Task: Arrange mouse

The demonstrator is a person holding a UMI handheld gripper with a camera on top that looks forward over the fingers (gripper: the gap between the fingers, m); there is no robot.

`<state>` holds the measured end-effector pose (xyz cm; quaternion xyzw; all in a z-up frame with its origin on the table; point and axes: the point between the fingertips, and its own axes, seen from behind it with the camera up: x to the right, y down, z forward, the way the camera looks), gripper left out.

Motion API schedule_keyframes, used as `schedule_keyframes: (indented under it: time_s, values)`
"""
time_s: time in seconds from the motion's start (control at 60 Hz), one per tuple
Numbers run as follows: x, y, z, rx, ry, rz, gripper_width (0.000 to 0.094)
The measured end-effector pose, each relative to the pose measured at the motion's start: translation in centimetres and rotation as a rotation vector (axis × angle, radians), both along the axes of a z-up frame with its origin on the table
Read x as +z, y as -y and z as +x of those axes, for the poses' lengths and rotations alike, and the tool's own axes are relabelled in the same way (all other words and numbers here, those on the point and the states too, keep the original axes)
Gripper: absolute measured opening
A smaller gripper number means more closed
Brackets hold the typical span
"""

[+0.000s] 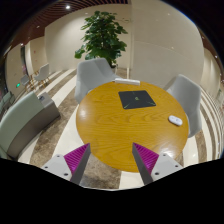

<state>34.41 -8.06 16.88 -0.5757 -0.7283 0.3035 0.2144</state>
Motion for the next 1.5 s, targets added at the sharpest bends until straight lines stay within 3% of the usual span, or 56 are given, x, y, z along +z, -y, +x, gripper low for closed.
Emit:
schedule_keyframes:
  time_s: [0.167, 0.667, 0.883, 1.117, 1.5]
  values:
    - [-0.5, -2.2, -0.9, -0.047, -0.009, 0.005, 0.0868]
    - [-3.5, -19.6, -3.1, -0.281, 0.009, 0.061, 0.0872]
    - [-4.6, -26.7, -3.7, -0.338, 0.016, 0.078, 0.0870]
    - [-6.0, -32.3, -5.6, -0.349, -0.003, 0.110, 0.0866]
    - [-9.3, -36.9, -11.6, -0.294, -0.011, 0.106, 0.0869]
